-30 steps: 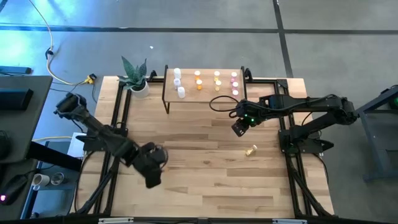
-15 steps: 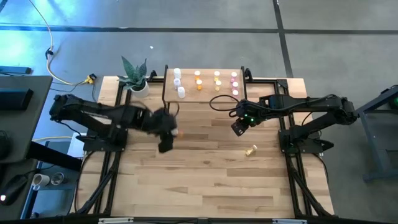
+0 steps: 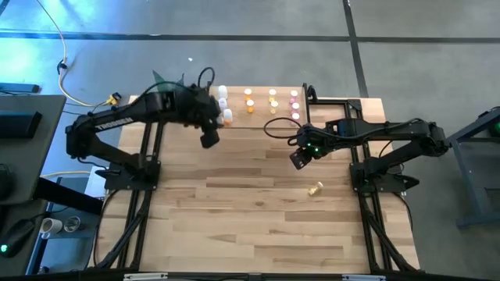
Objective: Pick and place medicine bottles onto shelf by color
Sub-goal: Put the orange pill bottle on the shelf aligned with the other orange pill bottle
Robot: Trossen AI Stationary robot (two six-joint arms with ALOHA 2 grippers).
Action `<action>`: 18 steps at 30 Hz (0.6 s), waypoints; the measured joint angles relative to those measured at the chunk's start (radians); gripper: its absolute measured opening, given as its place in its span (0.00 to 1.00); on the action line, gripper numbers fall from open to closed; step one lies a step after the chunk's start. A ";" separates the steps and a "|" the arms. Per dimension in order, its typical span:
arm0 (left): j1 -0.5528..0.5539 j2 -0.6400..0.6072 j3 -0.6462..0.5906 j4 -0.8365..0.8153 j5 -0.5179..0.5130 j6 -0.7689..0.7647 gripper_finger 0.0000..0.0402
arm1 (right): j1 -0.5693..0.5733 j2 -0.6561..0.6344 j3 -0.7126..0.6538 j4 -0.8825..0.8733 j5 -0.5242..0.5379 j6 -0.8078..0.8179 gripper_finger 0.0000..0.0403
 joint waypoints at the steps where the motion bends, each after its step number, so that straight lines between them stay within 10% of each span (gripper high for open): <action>1: 0.015 0.007 0.024 -0.008 -0.001 0.014 0.31 | 0.000 0.000 0.000 0.000 0.000 0.003 0.39; 18: 0.103 0.239 0.361 -0.084 0.020 0.065 0.31 | 0.000 0.000 0.000 0.004 0.001 0.059 0.39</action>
